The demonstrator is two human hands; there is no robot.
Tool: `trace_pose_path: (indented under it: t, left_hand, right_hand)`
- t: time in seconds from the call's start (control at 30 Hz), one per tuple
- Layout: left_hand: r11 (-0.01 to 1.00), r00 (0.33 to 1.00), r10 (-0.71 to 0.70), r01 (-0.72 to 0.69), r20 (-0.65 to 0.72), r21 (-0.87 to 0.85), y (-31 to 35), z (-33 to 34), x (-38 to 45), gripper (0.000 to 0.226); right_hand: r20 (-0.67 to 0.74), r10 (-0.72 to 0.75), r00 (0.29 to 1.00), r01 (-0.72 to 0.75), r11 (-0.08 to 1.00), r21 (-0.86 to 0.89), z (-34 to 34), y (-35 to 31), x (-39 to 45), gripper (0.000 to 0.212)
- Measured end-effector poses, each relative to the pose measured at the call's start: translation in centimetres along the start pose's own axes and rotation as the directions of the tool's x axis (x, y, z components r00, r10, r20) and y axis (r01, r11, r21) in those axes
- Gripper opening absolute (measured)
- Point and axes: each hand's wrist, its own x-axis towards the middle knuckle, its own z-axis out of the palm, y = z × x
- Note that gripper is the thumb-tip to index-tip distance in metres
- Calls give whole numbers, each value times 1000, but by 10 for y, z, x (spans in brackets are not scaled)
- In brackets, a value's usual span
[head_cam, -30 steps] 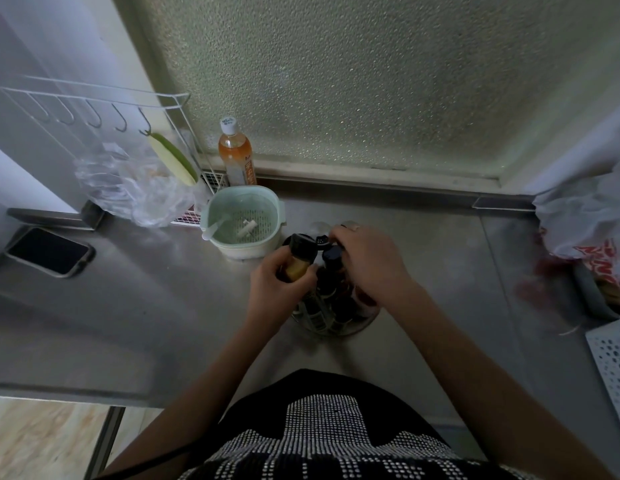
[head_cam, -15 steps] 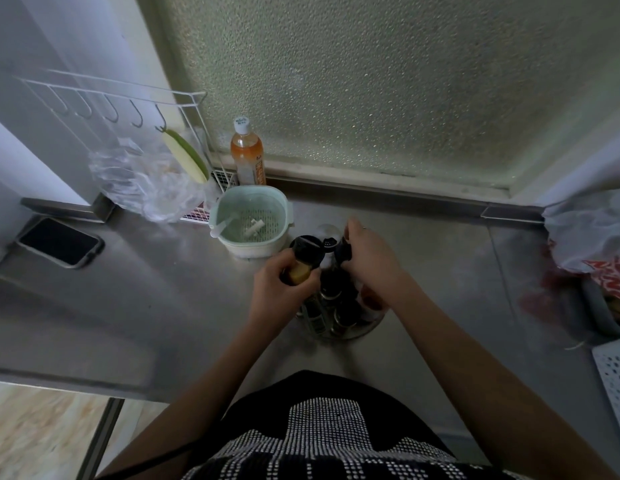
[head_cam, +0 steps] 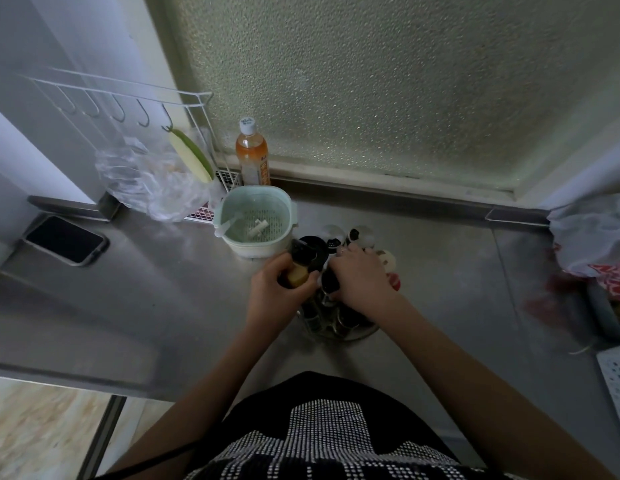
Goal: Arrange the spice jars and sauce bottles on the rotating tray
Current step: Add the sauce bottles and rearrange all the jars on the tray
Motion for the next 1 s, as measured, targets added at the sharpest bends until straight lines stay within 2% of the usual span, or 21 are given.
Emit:
trace_pose_path:
  t: [0.1,0.2,0.27,0.3,0.33,0.37,0.4,0.43,0.57,0.67,0.73,0.83,0.9,1.0]
  left_hand:
    - [999,999,32,-32,-7,22,0,-1,-1,39]
    - [996,997,73,-73,6,49,0,0,-2,37]
    - [991,994,105,-105,5,80,2,0,-3,37]
    - [989,993,119,-119,6,90,3,1,-3,36]
    - [986,991,130,-130,12,103,4,1,-3,36]
    - [983,989,142,-144,28,114,4,1,-2,37]
    - [979,986,158,-163,52,121,6,2,-2,37]
    - [976,982,176,-184,74,119,7,3,-1,37]
    - [969,968,234,-240,92,60,11,5,-3,39]
    - [960,957,267,-274,112,56,13,6,-3,39]
    - [940,943,315,-326,106,105,13,5,-3,36]
    - [902,933,360,-352,14,249,10,0,-2,33]
    - [894,938,347,-329,-5,304,7,-4,-4,25]
    - [871,944,307,-329,118,364,2,-3,-8,28]
  right_hand:
    - [-67,29,997,-29,1000,11,0,2,2,30]
    - [-37,59,998,-58,998,25,-2,4,3,36]
    - [-99,79,992,-66,989,131,-9,9,-2,45]
    - [-144,99,985,-57,961,272,-16,12,-6,47]
    - [-164,112,980,-23,884,466,-25,13,-11,45]
    - [-147,101,984,19,758,652,-33,12,-14,41]
    - [-115,67,991,46,638,769,-40,10,-17,38]
    - [-92,31,995,57,579,813,-46,8,-17,37]
    - [-22,-28,999,34,645,764,-55,5,-15,35]
    - [1,-24,1000,14,625,780,-55,9,-13,28]
    - [-59,20,998,34,629,777,-59,15,-14,24]
    - [-193,140,971,37,711,702,-77,38,-24,26]
    - [-168,144,975,9,734,679,-86,53,-32,27]
    - [-52,100,994,-56,840,540,-79,59,-36,29]
